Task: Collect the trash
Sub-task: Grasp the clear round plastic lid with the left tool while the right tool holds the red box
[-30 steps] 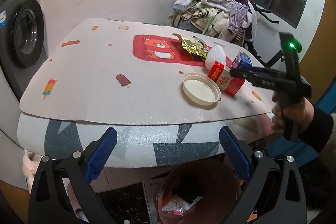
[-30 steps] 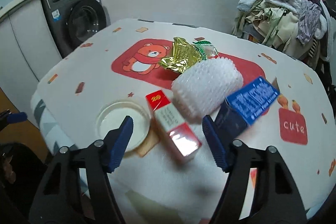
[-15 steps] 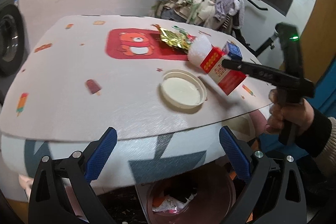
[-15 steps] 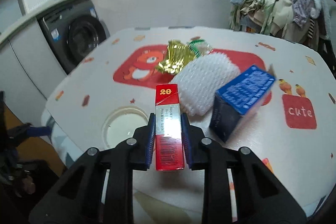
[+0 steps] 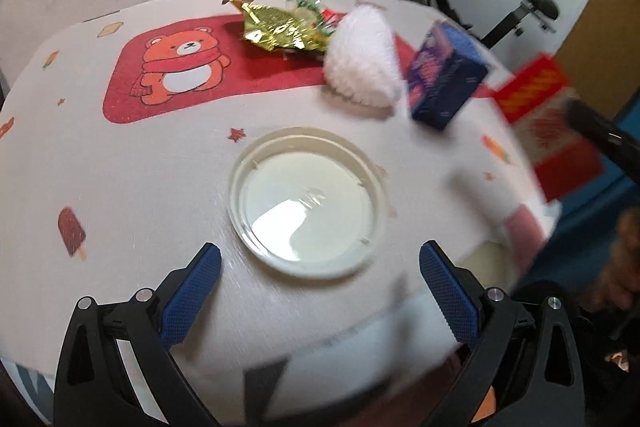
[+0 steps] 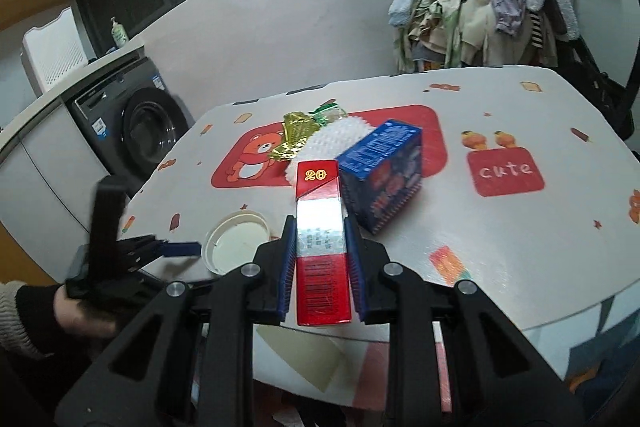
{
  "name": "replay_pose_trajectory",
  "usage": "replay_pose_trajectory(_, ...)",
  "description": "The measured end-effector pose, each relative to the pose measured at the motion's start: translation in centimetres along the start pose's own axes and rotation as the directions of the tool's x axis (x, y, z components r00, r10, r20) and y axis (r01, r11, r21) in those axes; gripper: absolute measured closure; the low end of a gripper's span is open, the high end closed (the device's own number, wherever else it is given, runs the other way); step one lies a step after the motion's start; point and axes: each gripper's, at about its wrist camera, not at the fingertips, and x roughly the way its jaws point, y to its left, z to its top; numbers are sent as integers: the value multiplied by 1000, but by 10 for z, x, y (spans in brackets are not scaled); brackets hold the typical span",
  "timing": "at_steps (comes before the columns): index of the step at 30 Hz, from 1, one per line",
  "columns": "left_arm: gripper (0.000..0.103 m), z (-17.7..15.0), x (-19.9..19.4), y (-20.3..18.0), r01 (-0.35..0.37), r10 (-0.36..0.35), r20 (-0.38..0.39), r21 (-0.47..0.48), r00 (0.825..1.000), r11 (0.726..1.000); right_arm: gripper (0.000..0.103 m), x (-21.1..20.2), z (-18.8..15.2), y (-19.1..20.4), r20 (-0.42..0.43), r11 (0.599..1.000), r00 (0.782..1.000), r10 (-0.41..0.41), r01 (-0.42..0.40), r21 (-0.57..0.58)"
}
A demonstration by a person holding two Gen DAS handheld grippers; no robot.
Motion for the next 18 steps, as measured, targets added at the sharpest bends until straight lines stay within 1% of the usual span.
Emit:
replay_pose_trajectory(1,6,5,5,2,-17,17,7,-4,1000,1000,76,-2,-1,-1,1,1000,1000,-3,3,2)
replay_pose_trajectory(7,6,26,18,5,-20,20,6,-17,1000,1000,76,-9,-7,-9,-1,1000,1000,-12,12,19)
replay_pose_trajectory(11,6,32,22,0,-25,25,-1,-8,1000,1000,76,-12,-9,-7,1,1000,1000,-15,15,14)
replay_pose_trajectory(13,6,33,23,-5,-30,30,-7,8,1000,1000,76,-13,-10,-6,-1,1000,1000,-14,14,10)
replay_pose_trajectory(18,6,31,29,-17,-83,84,-8,64,996,994,76,-11,-11,-4,-13,1000,1000,-10,11,10)
